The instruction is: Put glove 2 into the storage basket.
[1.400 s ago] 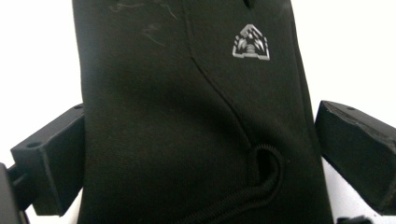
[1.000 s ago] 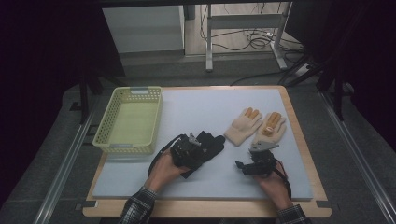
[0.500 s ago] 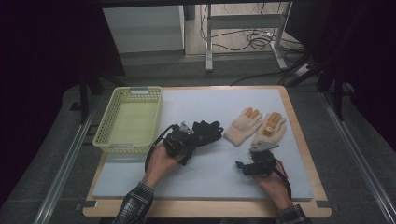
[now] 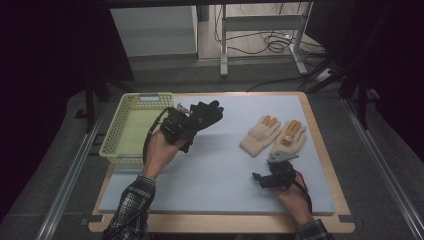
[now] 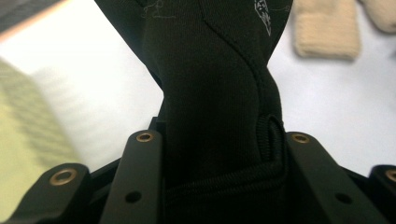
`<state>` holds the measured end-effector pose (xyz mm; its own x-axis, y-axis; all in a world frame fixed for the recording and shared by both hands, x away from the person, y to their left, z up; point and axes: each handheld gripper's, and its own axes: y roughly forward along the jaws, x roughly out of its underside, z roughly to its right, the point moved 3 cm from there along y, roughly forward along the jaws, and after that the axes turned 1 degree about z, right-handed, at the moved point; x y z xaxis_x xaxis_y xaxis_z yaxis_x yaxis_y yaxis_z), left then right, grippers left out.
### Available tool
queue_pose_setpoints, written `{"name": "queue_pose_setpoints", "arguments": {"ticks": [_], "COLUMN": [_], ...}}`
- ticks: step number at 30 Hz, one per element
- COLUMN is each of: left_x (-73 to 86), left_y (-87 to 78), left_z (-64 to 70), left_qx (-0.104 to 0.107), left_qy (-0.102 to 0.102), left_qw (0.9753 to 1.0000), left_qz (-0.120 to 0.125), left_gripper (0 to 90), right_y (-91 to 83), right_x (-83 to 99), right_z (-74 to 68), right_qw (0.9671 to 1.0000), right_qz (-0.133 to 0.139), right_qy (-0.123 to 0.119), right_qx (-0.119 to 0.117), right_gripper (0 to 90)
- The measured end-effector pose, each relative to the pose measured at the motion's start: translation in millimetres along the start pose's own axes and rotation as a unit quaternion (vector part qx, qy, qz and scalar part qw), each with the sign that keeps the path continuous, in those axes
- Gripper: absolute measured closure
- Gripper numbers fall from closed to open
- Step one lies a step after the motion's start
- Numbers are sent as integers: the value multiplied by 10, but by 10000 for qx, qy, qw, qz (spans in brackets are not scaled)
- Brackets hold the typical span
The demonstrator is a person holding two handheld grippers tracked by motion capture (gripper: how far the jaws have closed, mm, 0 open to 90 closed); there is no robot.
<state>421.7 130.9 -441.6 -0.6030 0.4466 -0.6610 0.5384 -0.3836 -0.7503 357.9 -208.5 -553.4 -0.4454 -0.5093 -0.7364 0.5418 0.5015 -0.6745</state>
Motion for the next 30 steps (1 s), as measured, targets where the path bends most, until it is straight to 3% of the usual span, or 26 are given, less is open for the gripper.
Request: {"name": "queue_pose_setpoints", "arguments": {"ticks": [6, 11, 17, 23, 26, 30], "left_x": [-1, 79, 231, 456, 588, 742], "left_y": [-148, -249, -368, -444, -439, -364], "left_z": [-324, -652, -995, -1347, -1517, -1677], "left_qx": [-268, -509, -797, -1115, -1281, -1458], "left_qy": [-279, -665, -987, -1356, -1594, -1746], "left_qw": [9993, 9965, 9919, 9844, 9788, 9730], "left_qz": [2, 3, -5, -64, -148, -382], "left_gripper": [636, 635, 629, 624, 623, 620], "right_y": [0, 2, 2, 3, 3, 3], "right_x": [0, 0, 0, 0, 0, -1], "right_z": [0, -1, 0, 0, 0, 0], "right_qw": [10000, 10000, 10000, 10000, 10000, 10000], "right_qz": [3, 11, 12, 12, 11, 13], "right_qy": [3, 7, 8, 6, 6, 7], "right_qx": [-2, -4, -6, -7, -8, -8], "right_gripper": [199, 199, 199, 199, 199, 199]}}
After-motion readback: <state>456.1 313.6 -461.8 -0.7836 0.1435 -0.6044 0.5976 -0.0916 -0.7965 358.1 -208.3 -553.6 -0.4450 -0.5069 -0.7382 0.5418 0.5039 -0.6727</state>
